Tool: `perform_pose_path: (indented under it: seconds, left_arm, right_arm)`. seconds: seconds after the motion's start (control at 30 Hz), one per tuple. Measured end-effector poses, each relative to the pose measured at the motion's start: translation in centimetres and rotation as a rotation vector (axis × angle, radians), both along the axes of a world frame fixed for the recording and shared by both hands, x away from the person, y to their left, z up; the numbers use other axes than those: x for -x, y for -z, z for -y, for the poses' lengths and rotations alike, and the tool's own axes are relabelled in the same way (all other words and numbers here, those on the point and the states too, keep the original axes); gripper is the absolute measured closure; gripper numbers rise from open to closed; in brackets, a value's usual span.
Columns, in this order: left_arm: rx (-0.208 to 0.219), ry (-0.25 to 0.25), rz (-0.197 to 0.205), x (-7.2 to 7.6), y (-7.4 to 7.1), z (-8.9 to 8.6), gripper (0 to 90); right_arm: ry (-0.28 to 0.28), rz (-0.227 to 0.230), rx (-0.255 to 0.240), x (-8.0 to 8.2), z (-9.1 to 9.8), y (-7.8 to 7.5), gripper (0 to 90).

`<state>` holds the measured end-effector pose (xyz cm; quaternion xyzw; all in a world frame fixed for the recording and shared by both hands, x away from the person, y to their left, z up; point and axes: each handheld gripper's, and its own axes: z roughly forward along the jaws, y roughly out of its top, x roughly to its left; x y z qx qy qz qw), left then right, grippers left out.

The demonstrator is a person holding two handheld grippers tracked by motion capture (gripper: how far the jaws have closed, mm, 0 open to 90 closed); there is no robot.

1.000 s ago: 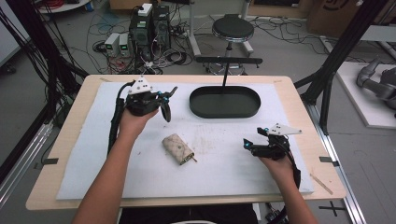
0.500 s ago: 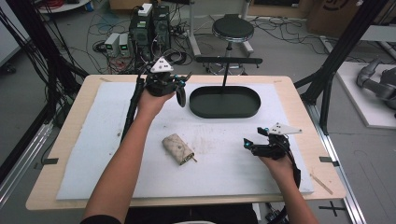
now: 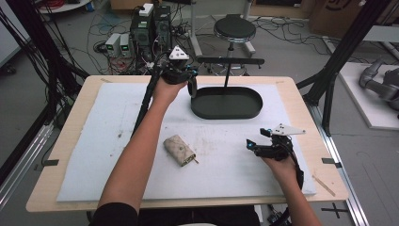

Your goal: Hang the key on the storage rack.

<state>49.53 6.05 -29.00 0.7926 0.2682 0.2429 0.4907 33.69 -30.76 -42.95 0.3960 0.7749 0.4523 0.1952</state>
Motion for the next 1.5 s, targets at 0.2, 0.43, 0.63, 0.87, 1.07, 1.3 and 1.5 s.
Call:
perform_pose_path:
  seconds: [0.2,0.43,0.63,0.87,1.07,1.3,1.5]
  left_arm:
    - [-0.041,-0.001,-0.005,-0.8,-0.2,1.2,87.8]
    - [-0.080,0.007,-0.020,-1.2,0.8,3.1,87.8]
    - [-0.099,0.007,-0.026,-1.7,1.2,3.9,87.8]
    - [-0.107,0.005,-0.032,-2.3,1.6,4.5,87.8]
    - [-0.097,-0.004,-0.047,-2.9,2.2,4.4,87.7]
    - [-0.091,0.004,-0.068,-3.3,2.6,4.3,81.2]
    - [-0.076,0.018,-0.093,-2.8,2.8,4.2,70.3]
  right_arm:
    - [0.004,0.006,-0.003,0.1,0.2,0.0,20.5]
    - [0.007,0.004,-0.022,0.1,0.4,0.0,20.5]
    - [0.004,0.004,-0.024,0.2,0.4,0.0,20.5]
    - [0.004,0.001,-0.022,0.2,0.4,0.0,20.5]
    - [0.003,0.000,-0.021,0.2,0.5,0.1,20.5]
    - [0.002,-0.003,-0.021,0.1,0.5,0.2,20.6]
    - [0.005,-0.003,-0.019,0.1,0.5,0.2,20.5]
